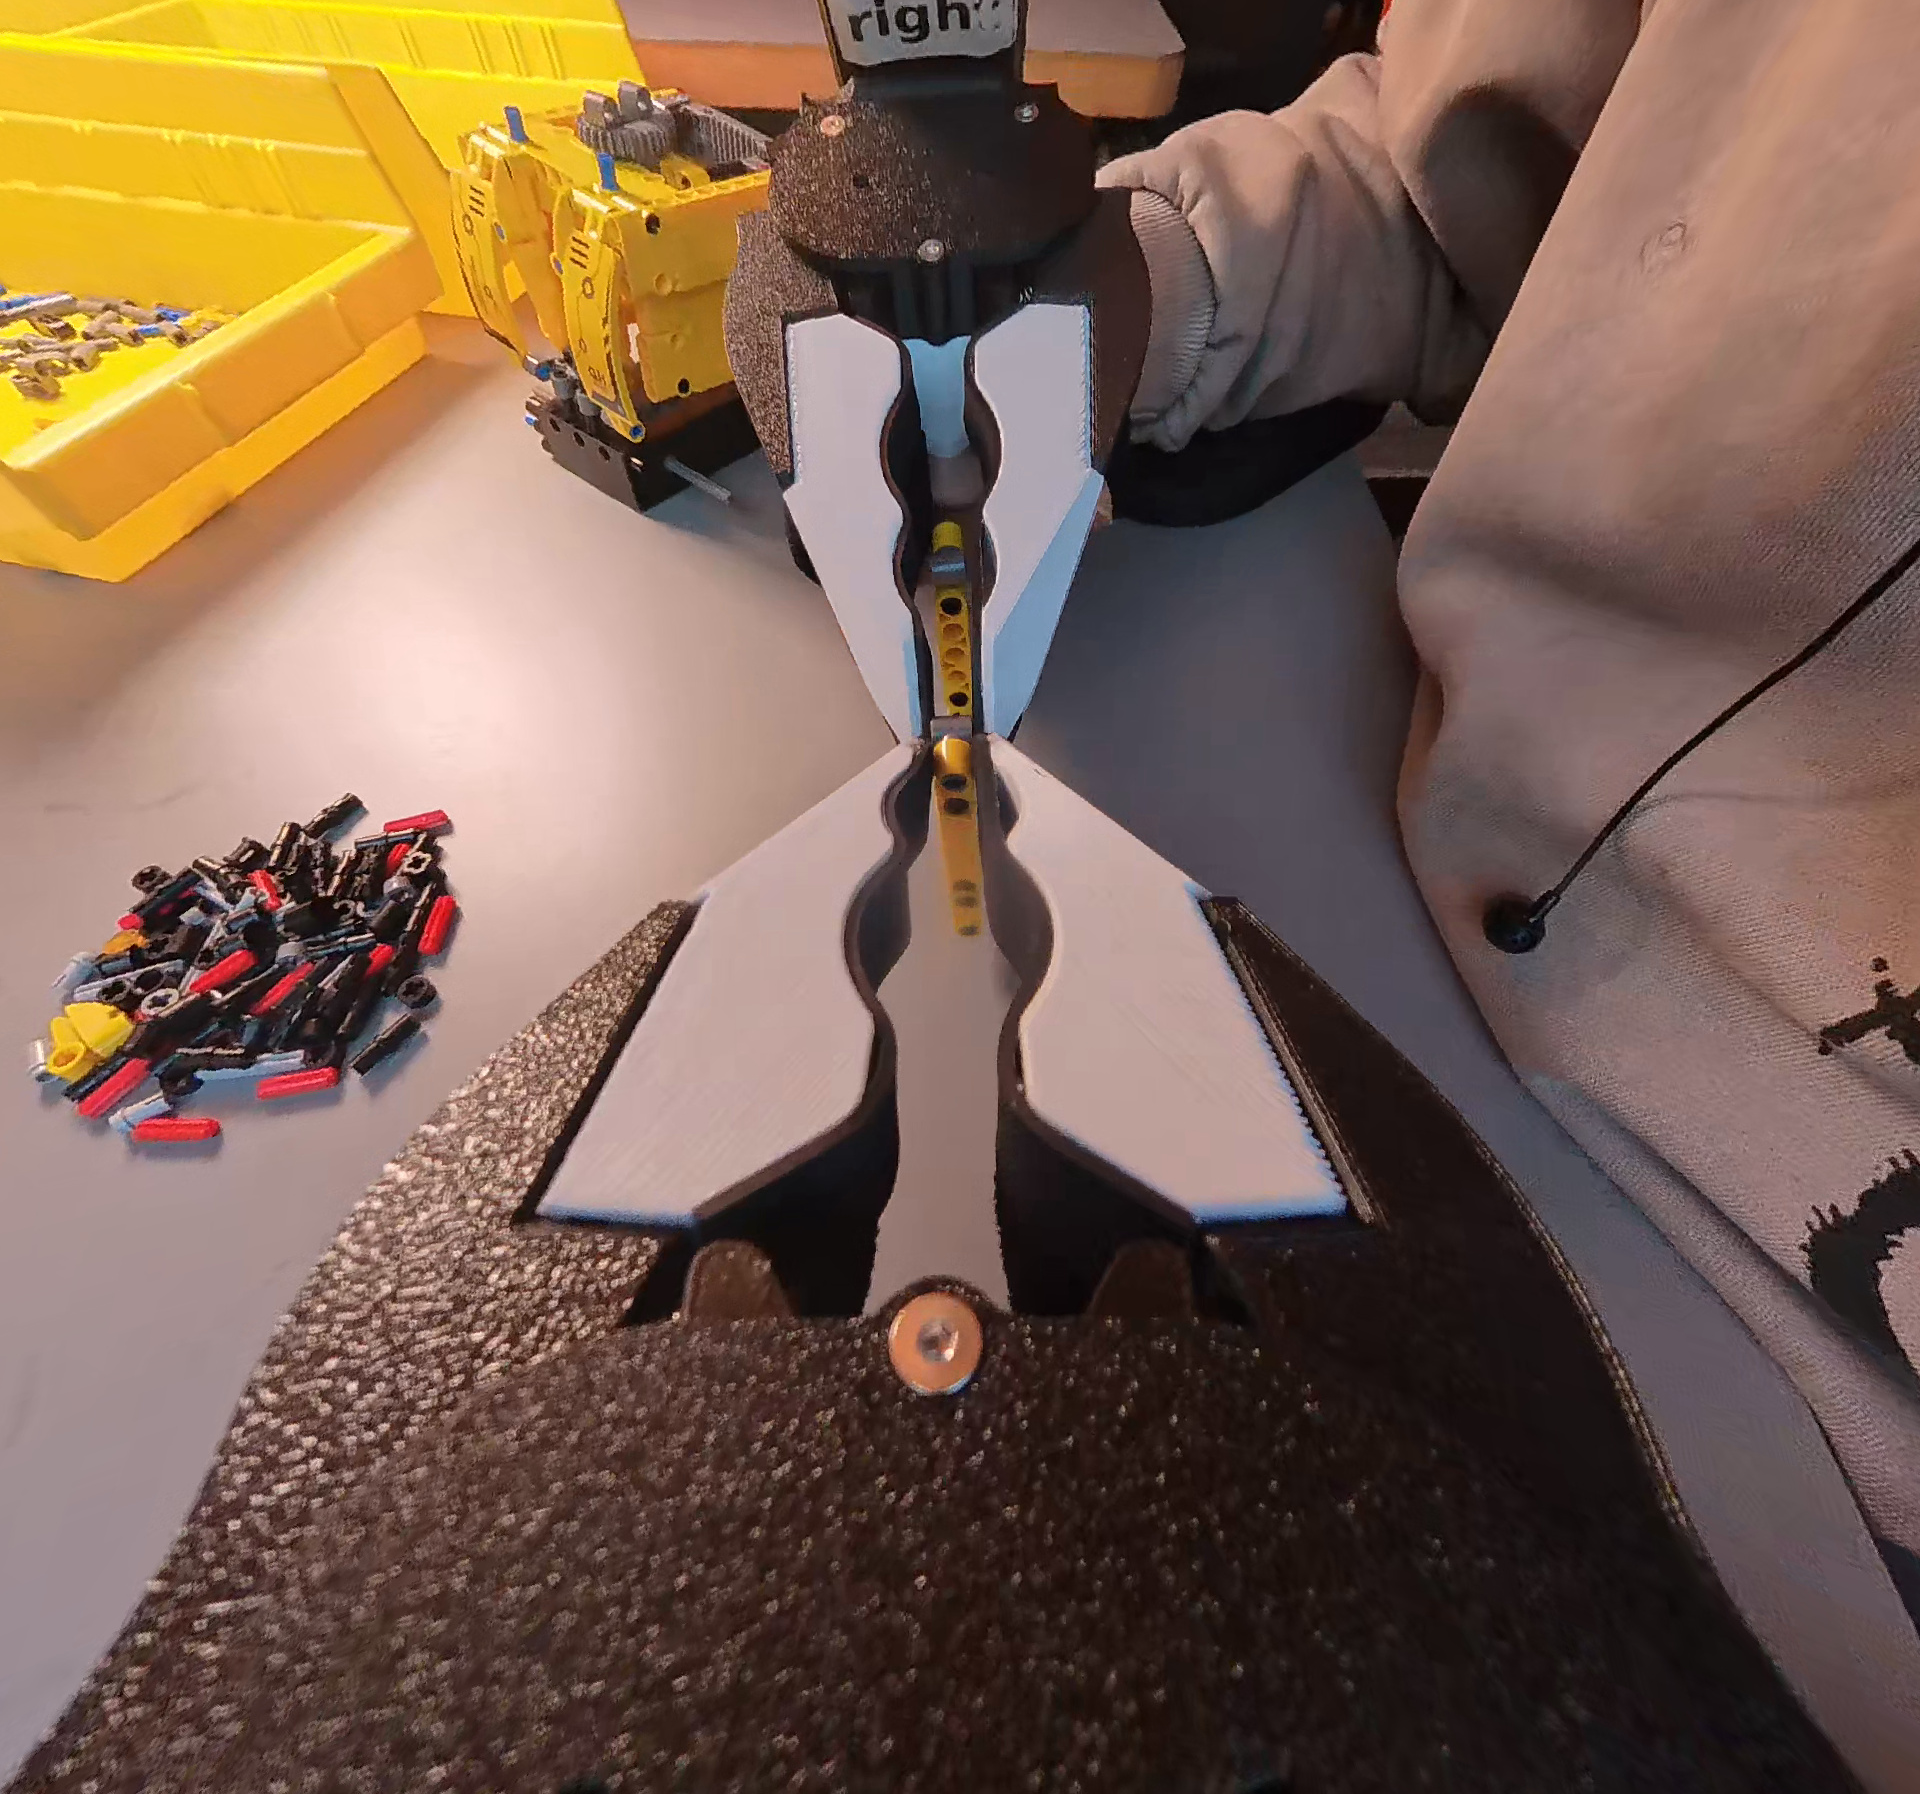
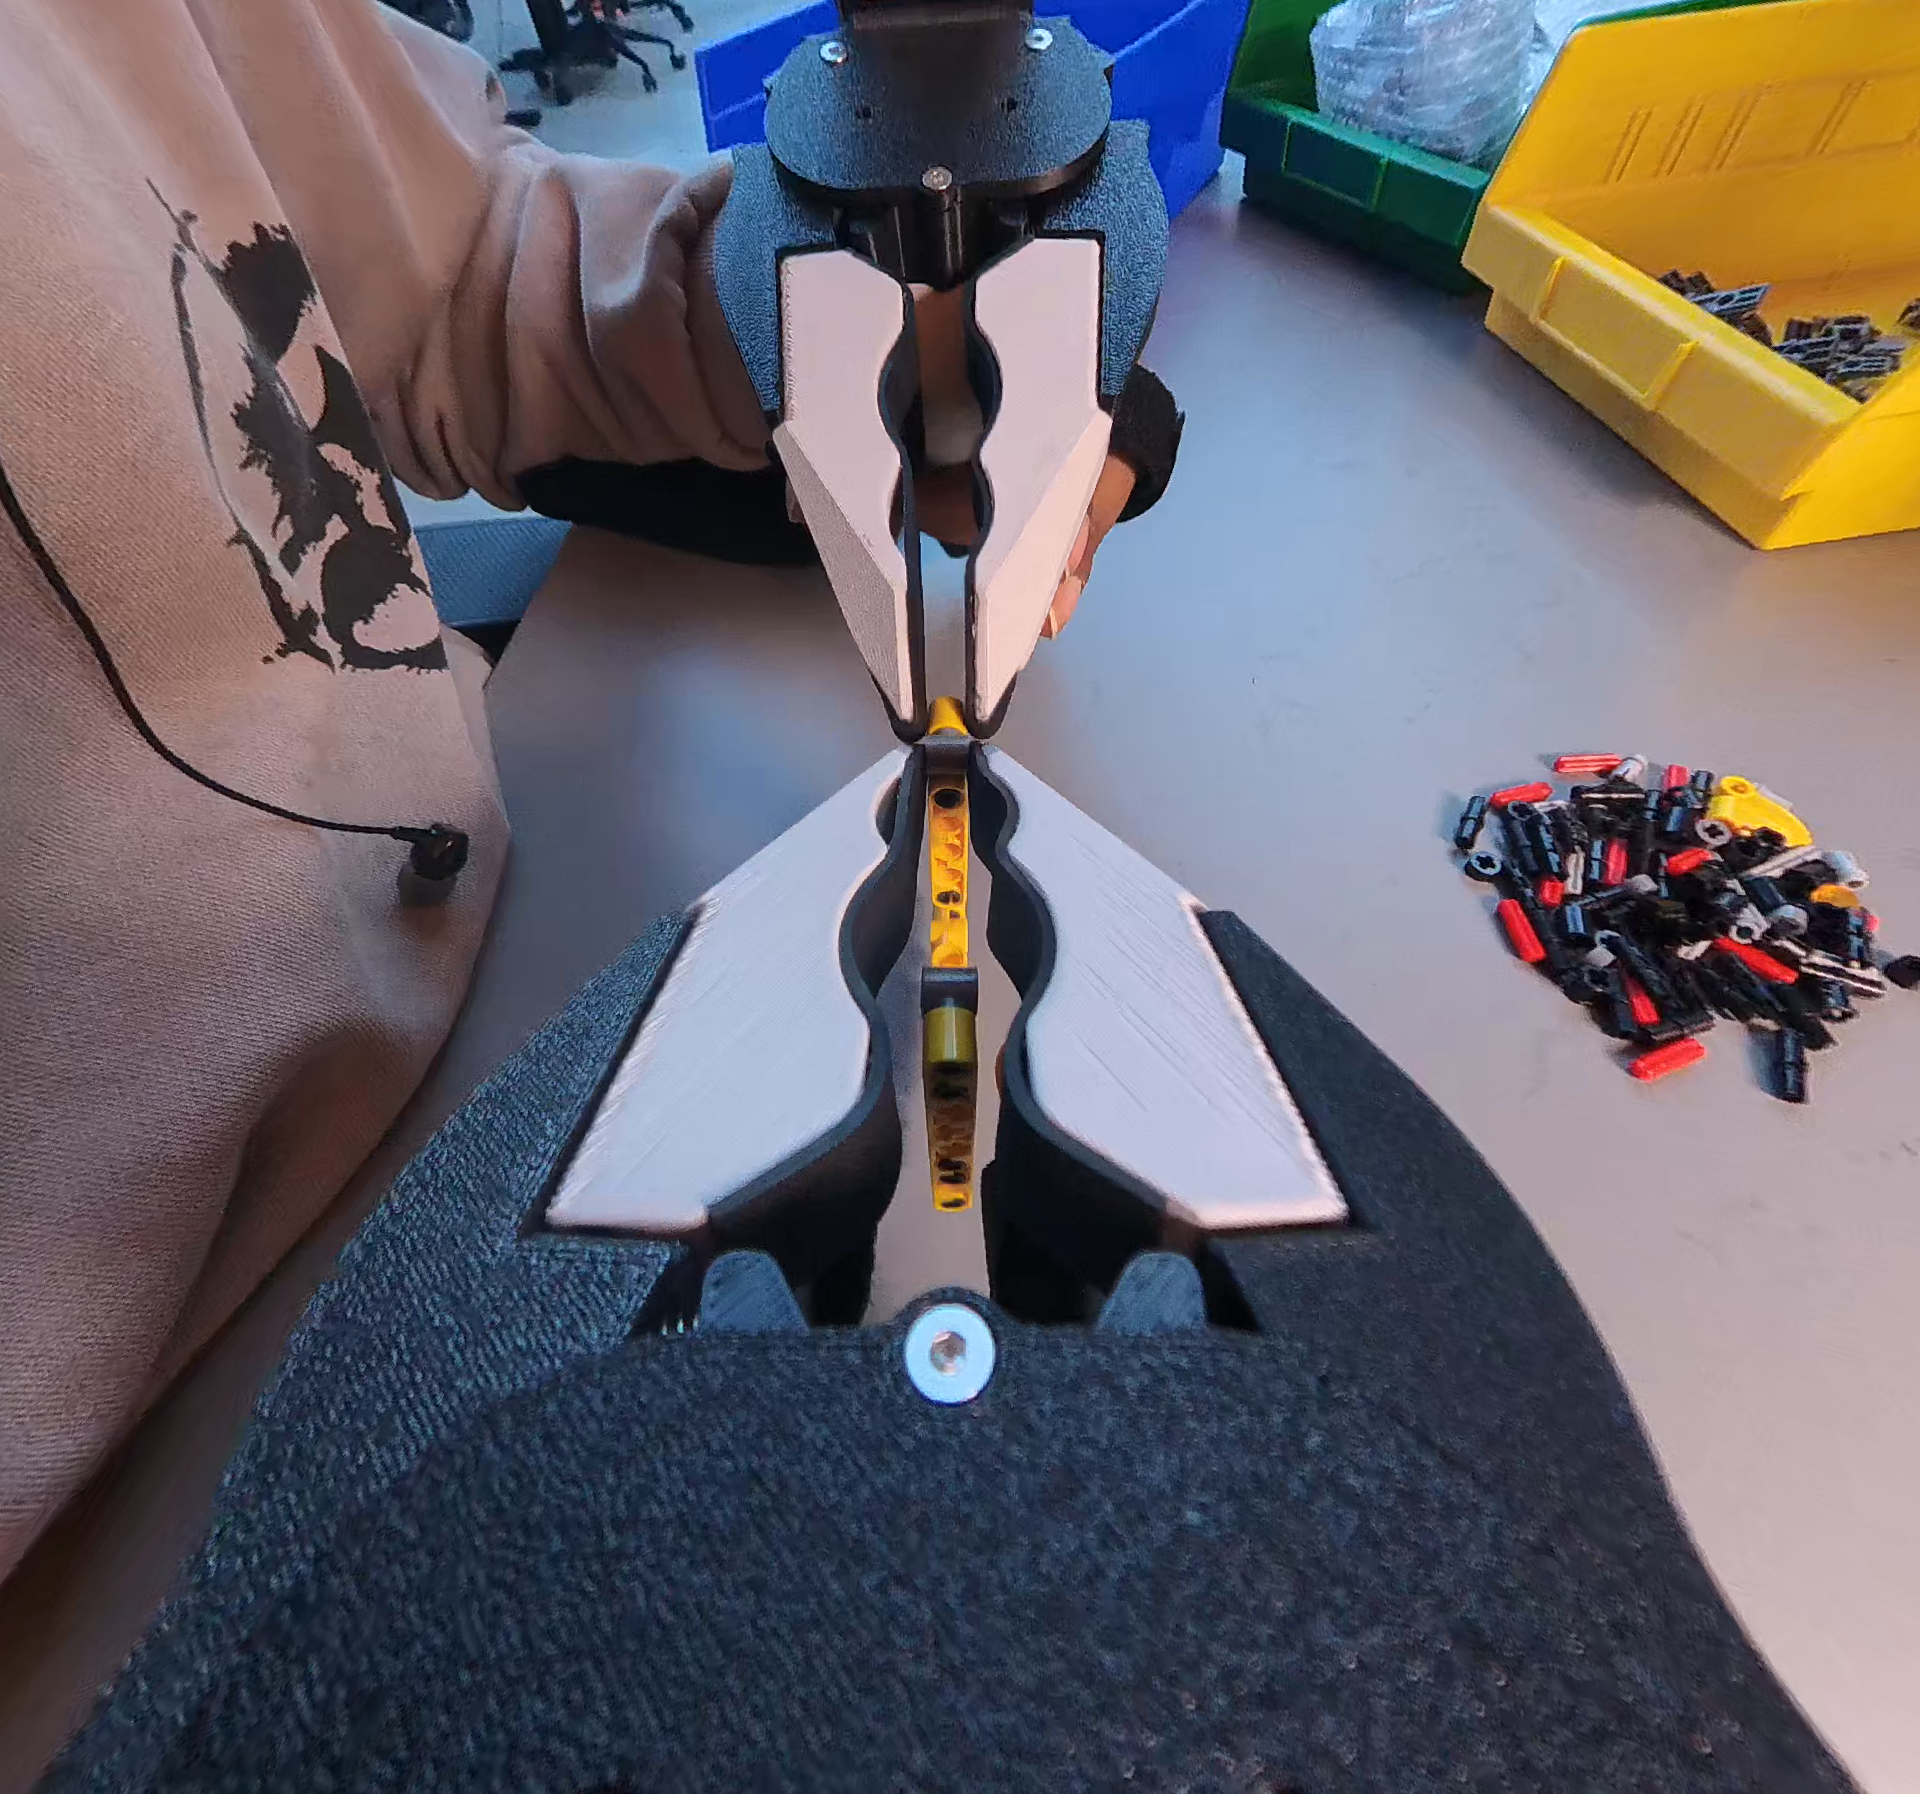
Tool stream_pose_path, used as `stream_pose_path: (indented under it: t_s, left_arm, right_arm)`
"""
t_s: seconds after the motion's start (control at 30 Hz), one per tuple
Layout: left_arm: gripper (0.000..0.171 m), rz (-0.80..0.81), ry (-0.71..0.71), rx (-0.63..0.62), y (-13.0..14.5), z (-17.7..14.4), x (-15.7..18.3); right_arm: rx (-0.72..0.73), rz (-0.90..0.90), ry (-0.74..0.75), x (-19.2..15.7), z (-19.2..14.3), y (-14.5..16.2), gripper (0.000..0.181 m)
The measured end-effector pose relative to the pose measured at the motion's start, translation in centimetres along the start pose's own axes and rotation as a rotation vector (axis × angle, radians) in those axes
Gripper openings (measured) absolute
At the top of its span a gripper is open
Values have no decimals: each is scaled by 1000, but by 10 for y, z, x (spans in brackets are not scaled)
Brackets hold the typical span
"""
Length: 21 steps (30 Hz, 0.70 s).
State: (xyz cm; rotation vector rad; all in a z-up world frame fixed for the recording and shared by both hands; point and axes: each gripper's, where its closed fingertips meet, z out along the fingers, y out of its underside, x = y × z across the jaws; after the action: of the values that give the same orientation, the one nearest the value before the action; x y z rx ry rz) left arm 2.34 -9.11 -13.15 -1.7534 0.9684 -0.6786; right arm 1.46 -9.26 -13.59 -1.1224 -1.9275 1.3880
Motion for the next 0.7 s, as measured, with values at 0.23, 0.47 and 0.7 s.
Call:
stream_pose_path:
  t_s: [0.23,0.47,0.7]
  left_arm:
    - [6,-20,-3,-34,9,4,-3]
    - [6,-3,-34,-49,10,6,-8]
    - [6,-40,-1,22,2,3,-7]
  right_arm:
    - [-30,-12,10,3,2,8,7]
    - [-6,-38,36,8,1,8,6]
    - [73,-41,10,6,-6,-2,6]
